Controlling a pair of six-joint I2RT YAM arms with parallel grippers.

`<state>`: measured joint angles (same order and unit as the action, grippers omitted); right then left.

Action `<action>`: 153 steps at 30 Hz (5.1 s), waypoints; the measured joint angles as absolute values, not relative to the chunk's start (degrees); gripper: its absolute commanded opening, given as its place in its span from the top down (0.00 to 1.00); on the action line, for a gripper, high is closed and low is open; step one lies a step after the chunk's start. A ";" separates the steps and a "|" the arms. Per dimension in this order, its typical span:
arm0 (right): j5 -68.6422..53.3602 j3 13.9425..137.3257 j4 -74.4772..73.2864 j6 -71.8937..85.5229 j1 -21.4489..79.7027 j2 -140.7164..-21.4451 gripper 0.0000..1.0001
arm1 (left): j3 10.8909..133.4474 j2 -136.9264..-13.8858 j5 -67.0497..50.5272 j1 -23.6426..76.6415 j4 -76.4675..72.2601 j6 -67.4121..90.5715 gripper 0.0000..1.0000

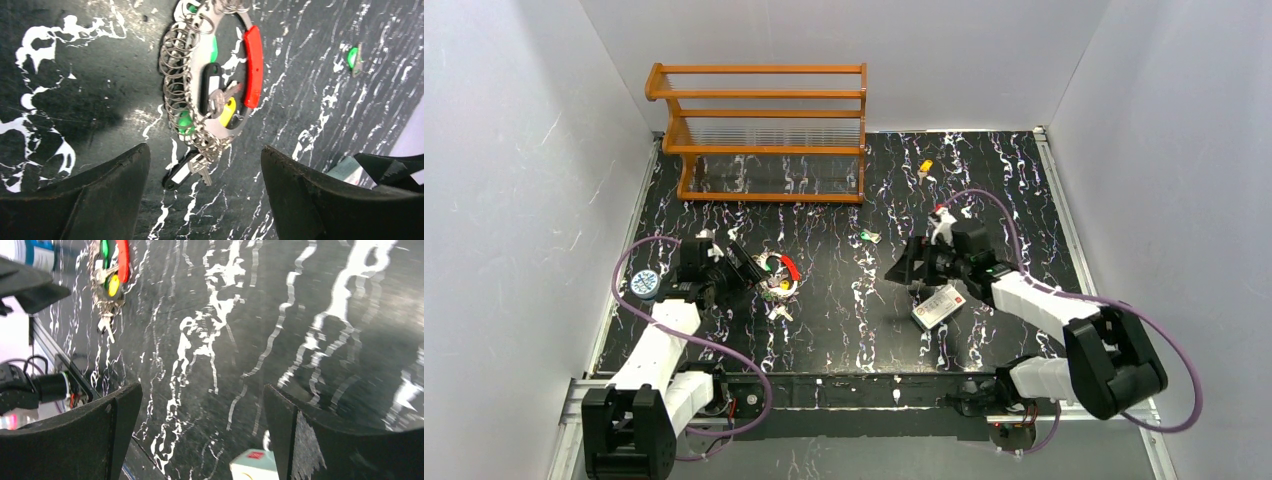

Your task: Put the keys on the keyring

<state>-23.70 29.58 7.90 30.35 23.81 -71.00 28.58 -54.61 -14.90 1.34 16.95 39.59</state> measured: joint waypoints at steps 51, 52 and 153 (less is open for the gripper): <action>-21.12 38.94 -6.61 20.32 32.75 -75.59 0.02 | 44.47 -76.01 13.43 42.78 25.63 37.26 0.24; -20.86 39.92 -6.90 20.14 33.04 -76.75 0.03 | 44.51 -74.91 13.43 42.78 25.74 37.52 0.23; -27.33 48.60 -7.09 20.62 48.75 -88.25 0.39 | 25.54 -64.84 -7.92 37.63 -2.00 52.88 0.41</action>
<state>-27.33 48.60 -7.09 20.62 48.75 -88.25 25.54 -64.84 -7.92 37.63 -2.00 52.88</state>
